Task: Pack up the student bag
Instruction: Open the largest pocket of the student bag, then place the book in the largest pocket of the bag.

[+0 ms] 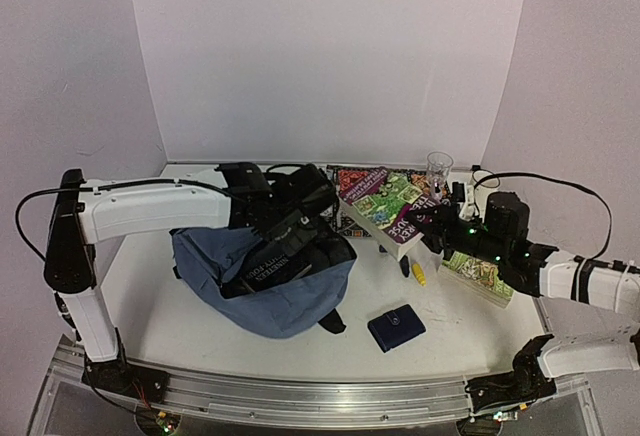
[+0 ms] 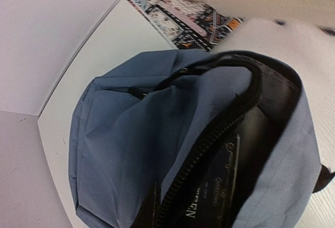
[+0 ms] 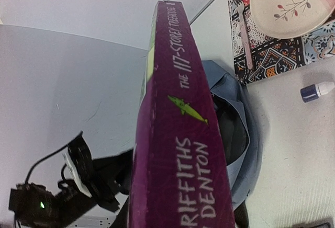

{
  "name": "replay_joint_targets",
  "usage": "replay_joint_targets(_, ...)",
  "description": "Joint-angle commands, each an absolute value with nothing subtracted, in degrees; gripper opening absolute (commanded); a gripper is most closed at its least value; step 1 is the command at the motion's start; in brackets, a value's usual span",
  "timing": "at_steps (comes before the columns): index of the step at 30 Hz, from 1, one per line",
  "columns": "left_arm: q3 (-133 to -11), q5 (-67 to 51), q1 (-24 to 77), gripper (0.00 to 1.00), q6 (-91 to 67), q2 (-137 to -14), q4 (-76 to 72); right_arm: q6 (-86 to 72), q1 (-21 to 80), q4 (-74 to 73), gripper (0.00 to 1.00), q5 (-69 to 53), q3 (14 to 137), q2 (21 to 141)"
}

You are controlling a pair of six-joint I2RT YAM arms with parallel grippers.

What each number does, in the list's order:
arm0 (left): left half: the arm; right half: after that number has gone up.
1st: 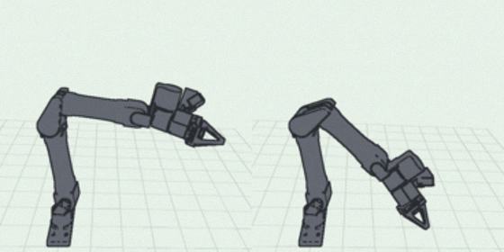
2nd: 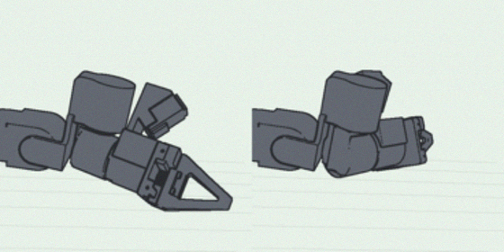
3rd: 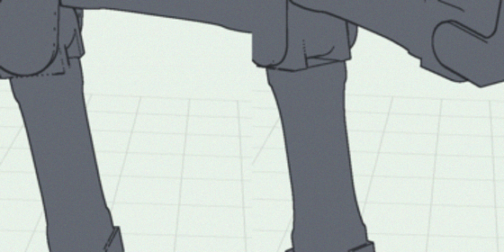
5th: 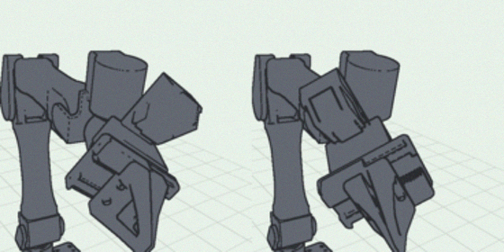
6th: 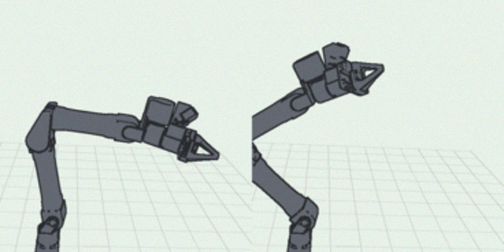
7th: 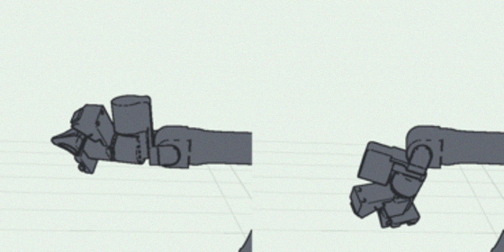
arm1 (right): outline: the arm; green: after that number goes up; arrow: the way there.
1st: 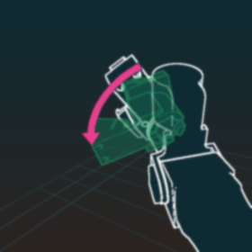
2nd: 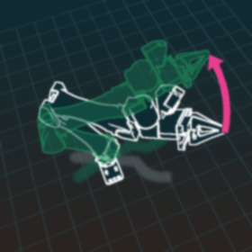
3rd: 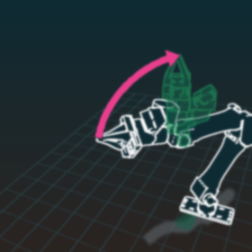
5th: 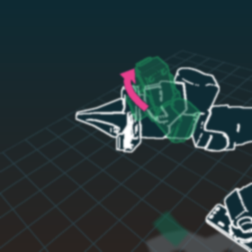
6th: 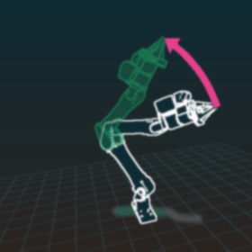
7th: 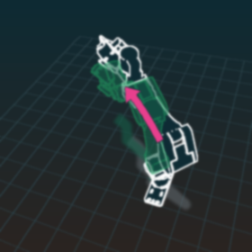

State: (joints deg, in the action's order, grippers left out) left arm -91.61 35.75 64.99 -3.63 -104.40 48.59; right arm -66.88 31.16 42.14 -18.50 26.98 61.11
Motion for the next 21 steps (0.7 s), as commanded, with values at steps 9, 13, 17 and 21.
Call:
replay_joint_targets(9,-106.01,34.08,53.97,0.0,-10.94,-106.41,47.17,-67.26,36.68,48.7,0.0,-24.55,27.8,60.53)
replay_joint_targets(13,-108.57,31.35,53.3,0.0,-12.87,-106.87,47.11,-67.38,39.62,52.51,0.0,-27.79,29.77,66.06)
replay_joint_targets(17,-110.37,28.6,53.13,0.0,-14.87,-106.39,47.04,-67.67,42.48,56.64,0.0,-30.17,32.8,74.27)
replay_joint_targets(21,-111.2,24.26,53.11,0.0,-16.26,-105.01,47.07,-68.39,43.68,61.01,0.0,-29.47,35.64,81.83)
